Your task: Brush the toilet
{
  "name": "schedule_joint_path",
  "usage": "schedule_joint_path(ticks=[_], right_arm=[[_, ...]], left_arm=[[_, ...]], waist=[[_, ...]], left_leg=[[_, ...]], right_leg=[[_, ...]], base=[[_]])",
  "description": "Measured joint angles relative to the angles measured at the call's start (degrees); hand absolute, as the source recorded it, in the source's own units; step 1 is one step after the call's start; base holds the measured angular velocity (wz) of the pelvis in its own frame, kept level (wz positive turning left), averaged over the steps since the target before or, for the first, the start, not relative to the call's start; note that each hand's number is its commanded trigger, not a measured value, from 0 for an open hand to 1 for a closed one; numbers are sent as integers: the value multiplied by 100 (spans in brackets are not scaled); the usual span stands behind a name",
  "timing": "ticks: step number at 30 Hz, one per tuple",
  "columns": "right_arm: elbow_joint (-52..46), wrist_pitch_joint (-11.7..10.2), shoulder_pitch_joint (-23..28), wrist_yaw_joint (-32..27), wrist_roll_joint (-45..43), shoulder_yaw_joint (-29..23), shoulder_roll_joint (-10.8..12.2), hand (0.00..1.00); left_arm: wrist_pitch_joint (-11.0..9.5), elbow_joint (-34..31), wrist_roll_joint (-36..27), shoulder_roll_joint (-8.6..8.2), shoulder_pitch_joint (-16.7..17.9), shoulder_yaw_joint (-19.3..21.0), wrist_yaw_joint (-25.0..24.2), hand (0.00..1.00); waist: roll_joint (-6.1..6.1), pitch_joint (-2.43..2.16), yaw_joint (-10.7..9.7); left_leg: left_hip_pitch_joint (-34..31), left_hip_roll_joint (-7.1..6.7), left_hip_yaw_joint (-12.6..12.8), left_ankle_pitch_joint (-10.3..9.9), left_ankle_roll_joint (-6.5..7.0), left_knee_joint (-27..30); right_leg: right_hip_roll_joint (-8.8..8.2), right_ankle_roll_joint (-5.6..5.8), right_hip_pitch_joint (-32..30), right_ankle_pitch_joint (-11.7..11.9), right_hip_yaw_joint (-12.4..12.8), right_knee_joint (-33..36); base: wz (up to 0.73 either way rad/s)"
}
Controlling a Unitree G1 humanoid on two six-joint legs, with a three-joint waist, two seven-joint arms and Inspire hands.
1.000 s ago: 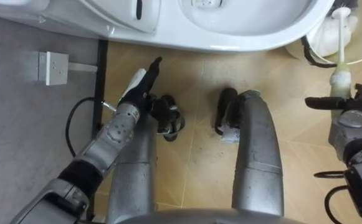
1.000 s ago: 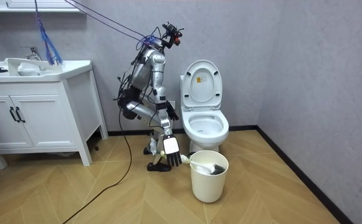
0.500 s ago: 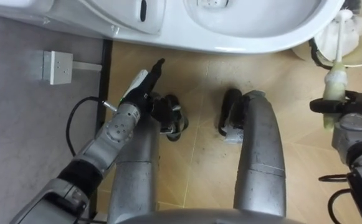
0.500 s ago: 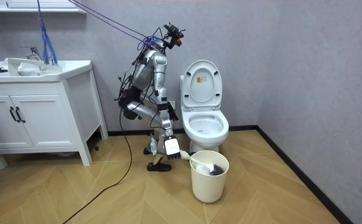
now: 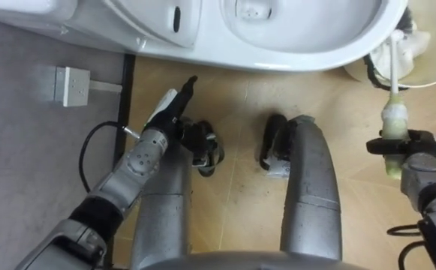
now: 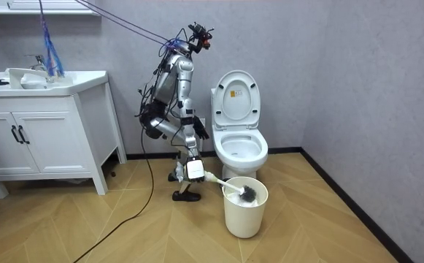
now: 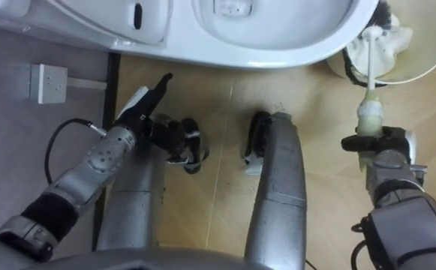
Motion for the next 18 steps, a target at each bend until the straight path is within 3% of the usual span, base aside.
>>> schedule_joint_path(ticks=[5,7,9,17,18], right_arm=[[39,60,128,87,281,0,99,100],[46,81,165,137,711,-38,123,100],[46,110,172,171,918,-210,144,100],[-33,162,351,177,1749,-473,294,100],[-46,167,387,168,1816,-535,306,100]], left_arm=[[1,24,3,-13,182,-24,3,0],[1,24,9,-12,254,-21,4,0],[2,27,14,0,309,-7,20,0],[0,445,13,24,483,41,114,0],[0,540,14,29,507,56,114,0]], waist=[[8,-8,-7],[34,-44,-14],[30,-52,-8],[20,-83,-155],[6,-107,-169]], left_leg=[[565,53,9,99,8,-476],[816,40,10,218,22,-831],[1026,31,50,305,41,-1080],[2146,-36,95,410,90,-1847],[2344,-63,100,441,98,-1996]], right_leg=[[129,50,622,144,-92,-557],[154,86,905,274,-134,-939],[200,131,1099,381,-106,-1201],[204,250,2232,512,-161,-1969],[199,278,2421,530,-159,-2100]], base=[[-9],[-2],[-7],[-3],[0]])
